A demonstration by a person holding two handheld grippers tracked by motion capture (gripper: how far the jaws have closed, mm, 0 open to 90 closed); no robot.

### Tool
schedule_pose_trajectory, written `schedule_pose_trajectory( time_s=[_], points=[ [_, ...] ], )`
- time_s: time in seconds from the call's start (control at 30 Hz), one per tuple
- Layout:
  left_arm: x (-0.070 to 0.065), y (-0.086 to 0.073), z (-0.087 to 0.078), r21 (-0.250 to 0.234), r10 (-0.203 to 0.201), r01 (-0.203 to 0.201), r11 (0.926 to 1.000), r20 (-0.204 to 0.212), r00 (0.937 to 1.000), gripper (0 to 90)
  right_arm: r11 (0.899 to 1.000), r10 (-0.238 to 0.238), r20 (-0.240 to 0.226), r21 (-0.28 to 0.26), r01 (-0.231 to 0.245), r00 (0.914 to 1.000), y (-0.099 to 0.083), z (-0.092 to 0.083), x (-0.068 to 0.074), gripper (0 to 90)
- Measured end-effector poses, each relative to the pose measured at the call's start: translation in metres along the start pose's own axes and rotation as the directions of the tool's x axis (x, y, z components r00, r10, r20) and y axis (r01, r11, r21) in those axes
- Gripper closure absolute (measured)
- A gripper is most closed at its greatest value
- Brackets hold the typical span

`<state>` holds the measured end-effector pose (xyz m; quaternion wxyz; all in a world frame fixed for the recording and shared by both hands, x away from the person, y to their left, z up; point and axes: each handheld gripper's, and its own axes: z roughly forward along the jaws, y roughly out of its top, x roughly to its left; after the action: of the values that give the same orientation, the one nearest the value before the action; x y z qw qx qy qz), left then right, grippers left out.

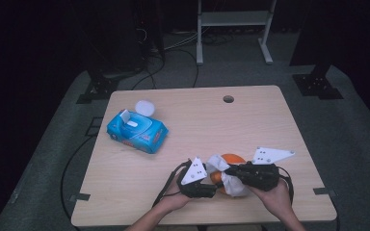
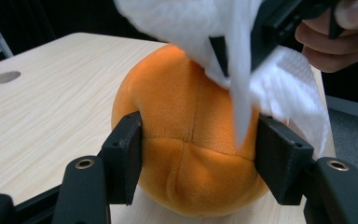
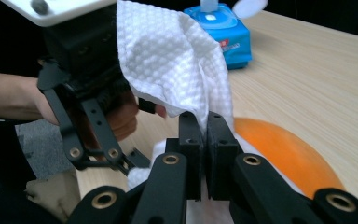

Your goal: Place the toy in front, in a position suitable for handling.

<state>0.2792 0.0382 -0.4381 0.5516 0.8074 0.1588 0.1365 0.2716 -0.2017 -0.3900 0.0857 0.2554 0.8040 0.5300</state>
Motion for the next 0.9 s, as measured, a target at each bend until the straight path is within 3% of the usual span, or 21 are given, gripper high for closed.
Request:
schedule_pose_trajectory(
  time_s=[0.17, 0.33, 0.43, 0.57, 0.7, 0.8, 0.9],
  points=[
    [0.009, -0.006, -0.004, 0.013, -0.037, 0.037, 0.9992, 0.017, 0.9992, 35.2, 0.999, 0.045, 0.066, -0.001, -0.046, 0.9968, -0.009, -0.011, -0.020, 85.9],
    [0.013, -0.002, -0.003, 0.005, -0.105, 0.105, 0.9945, 0.037, 0.9938, 17.3, 0.997, 0.068, 0.047, 0.025, -0.069, 0.9966, -0.013, -0.006, -0.022, 85.9],
    [0.012, -0.003, -0.003, 0.031, -0.095, 0.094, 0.9951, 0.039, 0.9947, 18.0, 0.998, 0.048, 0.019, 0.048, -0.049, 0.9987, -0.010, 0.000, -0.014, 85.8],
    [0.009, -0.003, -0.006, 0.040, -0.029, 0.027, 0.9988, 0.040, 0.9988, 34.4, 0.999, 0.008, -0.006, 0.037, -0.008, 1.0000, -0.003, 0.004, -0.003, 85.8],
    [0.014, -0.006, -0.009, 0.051, 0.007, -0.009, 0.9987, 0.044, 0.9990, 39.6, 0.999, 0.002, 0.032, 0.044, -0.003, 0.9995, -0.004, 0.002, -0.008, 85.8],
    [0.020, -0.008, -0.010, 0.047, -0.019, 0.016, 0.9987, 0.049, 0.9986, 38.0, 0.998, 0.023, 0.069, 0.052, -0.026, 0.9974, -0.010, -0.004, -0.017, 85.8],
    [0.019, -0.003, -0.008, 0.064, -0.056, 0.055, 0.9964, 0.020, 0.9982, 20.2, 0.998, 0.025, 0.073, 0.059, -0.030, 0.9970, -0.012, -0.003, -0.016, 85.8]
  ],
)
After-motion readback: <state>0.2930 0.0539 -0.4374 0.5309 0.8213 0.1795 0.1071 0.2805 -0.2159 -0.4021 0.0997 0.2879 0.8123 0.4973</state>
